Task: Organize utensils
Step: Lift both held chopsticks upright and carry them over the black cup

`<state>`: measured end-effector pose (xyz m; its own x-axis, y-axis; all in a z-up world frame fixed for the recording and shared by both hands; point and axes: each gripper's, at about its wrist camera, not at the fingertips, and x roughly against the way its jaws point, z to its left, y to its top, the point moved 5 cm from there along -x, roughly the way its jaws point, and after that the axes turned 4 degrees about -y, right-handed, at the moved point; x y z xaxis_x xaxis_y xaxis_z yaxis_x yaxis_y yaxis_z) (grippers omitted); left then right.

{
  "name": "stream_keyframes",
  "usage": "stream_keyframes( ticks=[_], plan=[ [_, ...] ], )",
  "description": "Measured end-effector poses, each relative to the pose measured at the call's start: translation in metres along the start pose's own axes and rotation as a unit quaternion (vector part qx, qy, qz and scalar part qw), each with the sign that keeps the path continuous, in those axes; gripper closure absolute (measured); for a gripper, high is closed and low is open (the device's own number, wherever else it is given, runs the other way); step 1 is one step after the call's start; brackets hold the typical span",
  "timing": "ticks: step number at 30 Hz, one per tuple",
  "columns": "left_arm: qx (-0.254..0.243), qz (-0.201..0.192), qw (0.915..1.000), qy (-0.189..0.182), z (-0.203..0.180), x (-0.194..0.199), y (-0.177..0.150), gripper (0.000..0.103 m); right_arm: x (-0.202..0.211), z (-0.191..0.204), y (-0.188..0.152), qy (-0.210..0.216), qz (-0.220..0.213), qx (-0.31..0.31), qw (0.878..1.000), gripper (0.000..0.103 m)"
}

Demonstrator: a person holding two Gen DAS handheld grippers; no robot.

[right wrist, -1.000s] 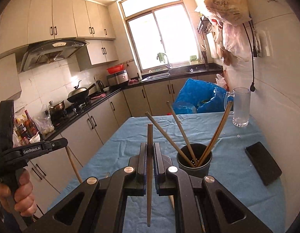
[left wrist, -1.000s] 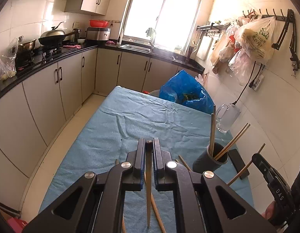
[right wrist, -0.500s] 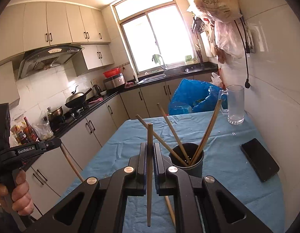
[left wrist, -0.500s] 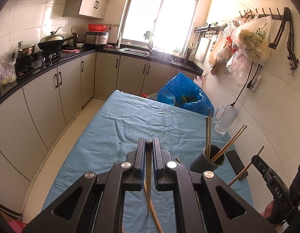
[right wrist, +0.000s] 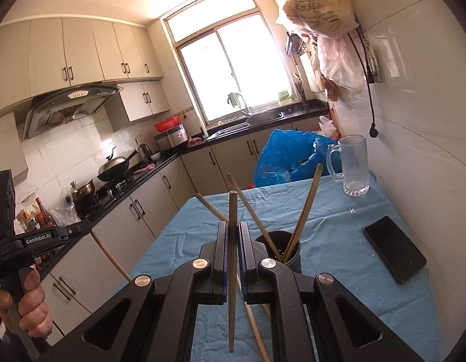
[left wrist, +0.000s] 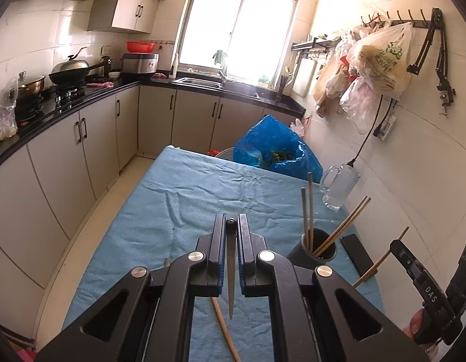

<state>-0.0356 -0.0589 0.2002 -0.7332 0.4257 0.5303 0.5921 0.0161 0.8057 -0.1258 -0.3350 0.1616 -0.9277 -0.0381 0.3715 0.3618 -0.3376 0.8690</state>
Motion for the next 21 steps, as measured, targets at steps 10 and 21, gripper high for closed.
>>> stream_keyframes(
  ticks=[10,21],
  plan=[
    [-0.018,0.001,0.9996,-0.02,-0.024,-0.002,0.008,0.096,0.012,-0.012,0.009,-0.011,-0.018,-0.014,1.0,0.097],
    [-0.043,0.0,0.9978,-0.05,-0.065,-0.003,0.026,0.096,0.028,-0.025,0.029,-0.015,-0.045,-0.025,0.999,0.097]
  ],
)
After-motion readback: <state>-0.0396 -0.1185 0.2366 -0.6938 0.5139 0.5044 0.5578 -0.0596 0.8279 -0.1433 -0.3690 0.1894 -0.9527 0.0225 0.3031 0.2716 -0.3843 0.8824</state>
